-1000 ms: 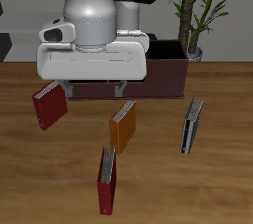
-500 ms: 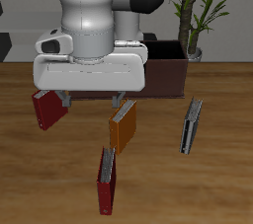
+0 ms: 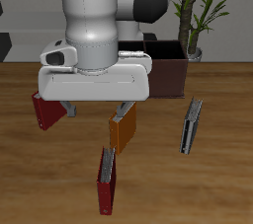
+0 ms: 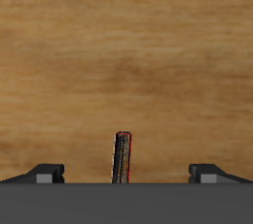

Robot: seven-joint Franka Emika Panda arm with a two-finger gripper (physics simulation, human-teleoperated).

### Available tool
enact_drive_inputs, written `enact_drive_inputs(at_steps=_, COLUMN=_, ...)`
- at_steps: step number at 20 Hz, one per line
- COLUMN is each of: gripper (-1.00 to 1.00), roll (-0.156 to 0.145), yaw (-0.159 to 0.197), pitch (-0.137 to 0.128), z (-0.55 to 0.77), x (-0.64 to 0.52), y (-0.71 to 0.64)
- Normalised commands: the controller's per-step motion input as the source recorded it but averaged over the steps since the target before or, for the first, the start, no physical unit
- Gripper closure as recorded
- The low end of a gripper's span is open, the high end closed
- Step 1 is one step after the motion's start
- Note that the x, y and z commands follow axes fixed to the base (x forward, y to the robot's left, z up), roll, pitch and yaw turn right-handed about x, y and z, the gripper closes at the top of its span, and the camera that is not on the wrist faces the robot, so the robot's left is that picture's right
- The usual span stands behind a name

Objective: Place the left red book into the back desk caddy's back compartment

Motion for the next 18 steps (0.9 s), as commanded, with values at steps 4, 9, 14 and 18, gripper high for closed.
enact_drive_inputs(at_steps=4, gripper=-1.0, roll=-0.013, yaw=-0.025, pitch=0.011, z=-0.27, x=0.03, y=-0.06)
enact_drive_inputs(at_steps=9, gripper=-1.0, roll=-0.014, yaw=0.019, pitch=-0.008, z=-0.29, x=-0.07, y=0.03)
enact_drive_inputs(at_steps=14, gripper=-1.0, roll=0.01, yaw=-0.018, pitch=-0.002, z=-0.12, x=-0.13, y=0.04)
enact_drive_inputs(at_steps=18, gripper=-1.0, roll=-0.012, yaw=-0.005, pitch=0.001, z=0.01, x=-0.05, y=-0.08)
